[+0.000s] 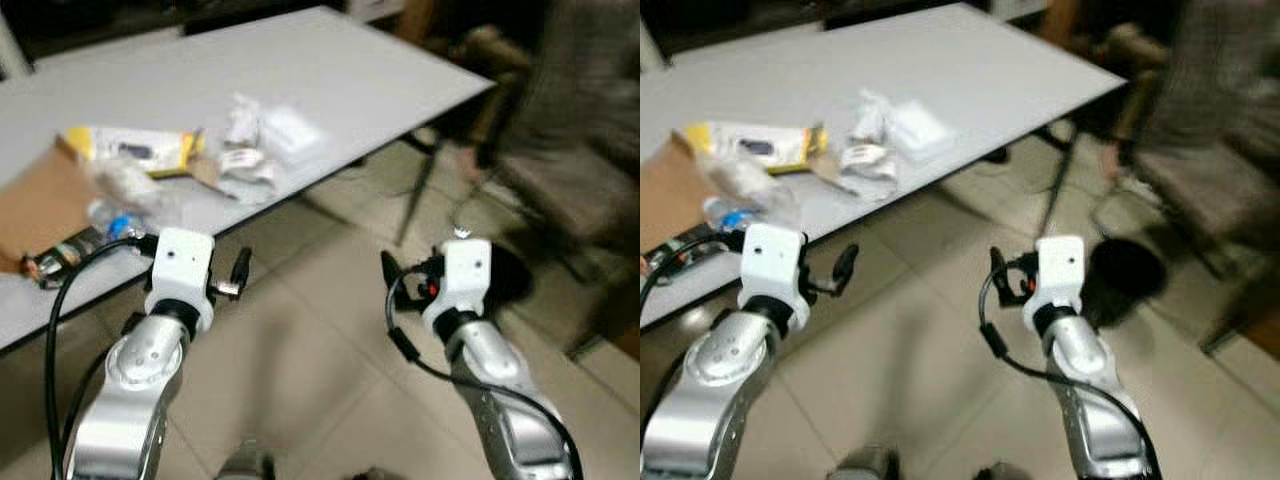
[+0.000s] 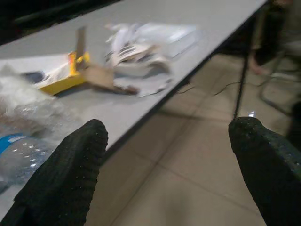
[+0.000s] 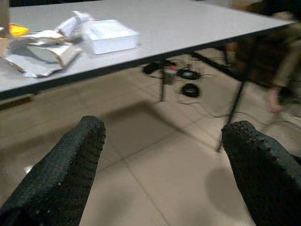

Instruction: Picking trash to rubbish bin

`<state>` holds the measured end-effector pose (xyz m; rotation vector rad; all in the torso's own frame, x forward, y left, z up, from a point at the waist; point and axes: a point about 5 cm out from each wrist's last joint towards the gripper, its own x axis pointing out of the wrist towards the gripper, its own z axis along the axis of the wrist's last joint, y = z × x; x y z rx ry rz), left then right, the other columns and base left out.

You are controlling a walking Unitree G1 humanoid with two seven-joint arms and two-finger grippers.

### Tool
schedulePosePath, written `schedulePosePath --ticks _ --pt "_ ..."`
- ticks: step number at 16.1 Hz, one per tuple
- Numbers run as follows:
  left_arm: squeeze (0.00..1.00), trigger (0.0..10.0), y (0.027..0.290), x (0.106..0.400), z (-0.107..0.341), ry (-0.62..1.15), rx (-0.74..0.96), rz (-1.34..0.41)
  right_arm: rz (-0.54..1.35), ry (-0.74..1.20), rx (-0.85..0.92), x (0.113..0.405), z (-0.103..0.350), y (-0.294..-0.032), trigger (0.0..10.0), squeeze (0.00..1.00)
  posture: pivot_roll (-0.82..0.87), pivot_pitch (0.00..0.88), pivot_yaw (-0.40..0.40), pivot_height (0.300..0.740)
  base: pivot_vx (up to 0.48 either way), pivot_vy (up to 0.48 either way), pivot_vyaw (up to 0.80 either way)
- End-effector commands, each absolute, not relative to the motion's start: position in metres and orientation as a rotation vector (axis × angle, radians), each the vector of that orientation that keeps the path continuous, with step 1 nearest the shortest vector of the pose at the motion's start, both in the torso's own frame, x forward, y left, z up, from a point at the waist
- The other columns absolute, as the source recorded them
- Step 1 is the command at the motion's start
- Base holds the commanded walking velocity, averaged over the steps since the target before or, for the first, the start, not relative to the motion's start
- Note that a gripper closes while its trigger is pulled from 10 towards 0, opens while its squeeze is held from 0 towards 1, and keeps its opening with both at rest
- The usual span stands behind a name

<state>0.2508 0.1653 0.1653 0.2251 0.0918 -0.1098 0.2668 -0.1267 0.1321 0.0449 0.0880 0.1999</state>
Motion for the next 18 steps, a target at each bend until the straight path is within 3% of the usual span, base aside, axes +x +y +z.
schedulePosePath --ticks 1,12,18 --pt "0.00 10.0 0.166 0.250 0.164 0.101 0.234 -0.111 0.196 0.096 0.048 0.266 0.131 -0.128 10.0 0.00 0.00 0.097 -0.068 0.740 -0.289 0.000 0.00" --pt "0.00 10.0 0.169 0.244 0.161 0.114 0.243 -0.095 0.259 0.110 0.051 0.267 0.128 -0.121 10.0 0.00 0.02 0.081 -0.076 0.740 -0.288 0.000 0.00" --pt "0.00 10.0 0.169 0.239 0.169 0.033 0.260 -0.025 0.364 0.101 0.025 0.267 0.131 -0.110 10.0 0.00 0.04 0.079 -0.084 0.740 0.000 0.000 0.00"
